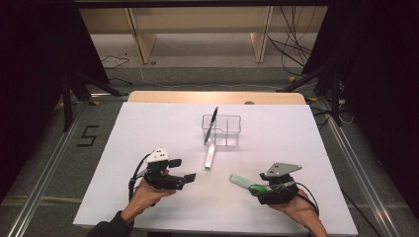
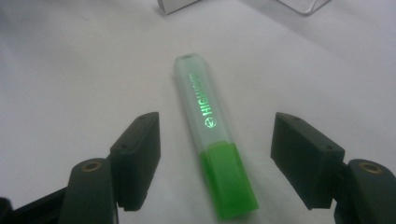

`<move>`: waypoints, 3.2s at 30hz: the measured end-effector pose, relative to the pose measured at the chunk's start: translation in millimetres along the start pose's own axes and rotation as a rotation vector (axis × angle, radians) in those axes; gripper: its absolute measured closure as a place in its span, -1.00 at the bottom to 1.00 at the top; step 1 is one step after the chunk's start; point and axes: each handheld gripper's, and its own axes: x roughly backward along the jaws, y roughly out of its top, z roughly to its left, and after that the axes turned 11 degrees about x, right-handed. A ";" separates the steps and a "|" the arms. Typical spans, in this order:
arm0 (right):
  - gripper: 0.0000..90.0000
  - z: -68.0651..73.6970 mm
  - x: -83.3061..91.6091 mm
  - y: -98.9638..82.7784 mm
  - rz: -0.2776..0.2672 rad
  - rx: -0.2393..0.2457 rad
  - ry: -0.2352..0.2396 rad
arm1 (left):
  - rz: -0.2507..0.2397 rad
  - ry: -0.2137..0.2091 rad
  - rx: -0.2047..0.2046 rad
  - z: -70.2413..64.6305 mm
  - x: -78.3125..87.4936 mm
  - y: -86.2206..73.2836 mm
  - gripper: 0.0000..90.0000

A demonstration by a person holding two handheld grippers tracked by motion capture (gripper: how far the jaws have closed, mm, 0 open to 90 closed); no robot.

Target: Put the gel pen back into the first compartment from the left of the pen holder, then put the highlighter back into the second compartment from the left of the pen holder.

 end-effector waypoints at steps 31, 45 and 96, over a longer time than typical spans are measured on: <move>-0.24 3.2 -8.1 -3.1 0.085 0.046 -0.035 | 0.018 0.009 -0.032 -7.5 7.5 -8.6 -0.66; -0.16 0.1 -12.8 -4.6 0.114 0.054 -0.020 | 0.024 0.007 -0.037 -7.9 6.6 -9.4 -0.66; 0.50 21.8 -0.1 19.9 0.105 0.267 -0.133 | 0.038 0.018 -0.043 -6.5 3.7 -12.5 -0.66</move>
